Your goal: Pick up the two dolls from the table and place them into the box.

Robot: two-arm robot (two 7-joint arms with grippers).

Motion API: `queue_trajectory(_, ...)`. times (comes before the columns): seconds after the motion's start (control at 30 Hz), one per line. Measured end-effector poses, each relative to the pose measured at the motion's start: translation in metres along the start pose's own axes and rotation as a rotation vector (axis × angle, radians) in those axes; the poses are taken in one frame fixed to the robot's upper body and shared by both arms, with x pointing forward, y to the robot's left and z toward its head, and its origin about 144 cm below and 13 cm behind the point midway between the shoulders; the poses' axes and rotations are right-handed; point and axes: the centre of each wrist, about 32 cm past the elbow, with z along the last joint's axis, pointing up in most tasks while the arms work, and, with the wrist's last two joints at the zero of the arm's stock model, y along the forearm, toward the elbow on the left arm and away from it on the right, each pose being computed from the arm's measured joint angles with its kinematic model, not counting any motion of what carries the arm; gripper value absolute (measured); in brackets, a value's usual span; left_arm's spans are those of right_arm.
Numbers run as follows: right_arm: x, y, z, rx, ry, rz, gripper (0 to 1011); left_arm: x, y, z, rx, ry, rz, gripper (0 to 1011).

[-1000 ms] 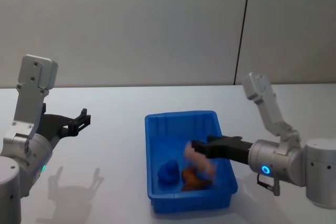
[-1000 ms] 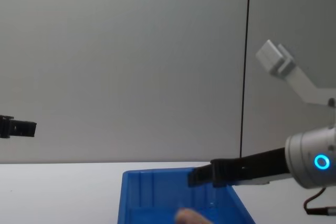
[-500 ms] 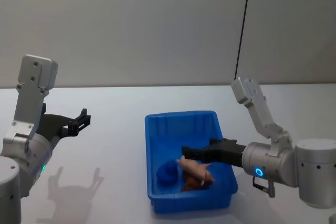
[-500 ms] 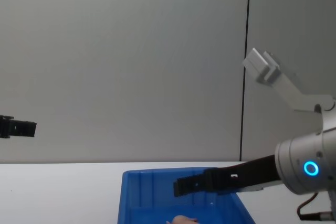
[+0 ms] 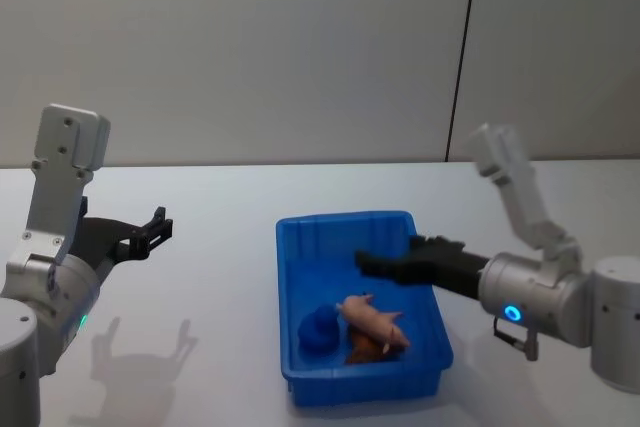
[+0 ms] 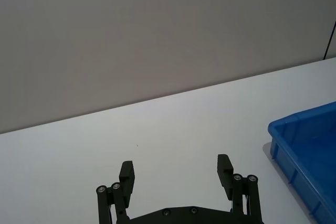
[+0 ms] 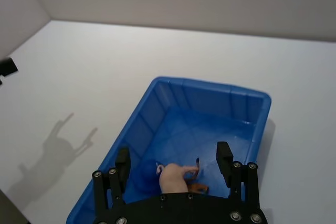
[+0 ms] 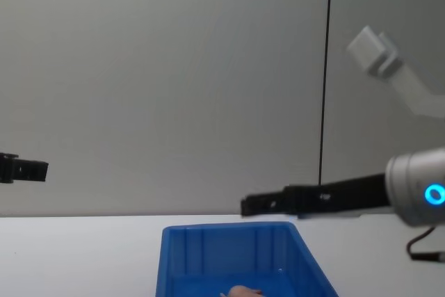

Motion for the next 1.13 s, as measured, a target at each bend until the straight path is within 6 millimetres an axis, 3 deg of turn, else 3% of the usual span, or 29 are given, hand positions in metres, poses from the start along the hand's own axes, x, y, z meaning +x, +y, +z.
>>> queue_trajectory(0.73,0.032,-0.055,-0.012,0.237,0.046,-0.173,1001,0.000,0.000,0.000,0.000,0.000,0.000,1001)
queue_trajectory(1.13,0.038,-0.067,-0.019,0.278,0.055,-0.235,1001,0.000,0.000,0.000,0.000,0.000,0.000,1001)
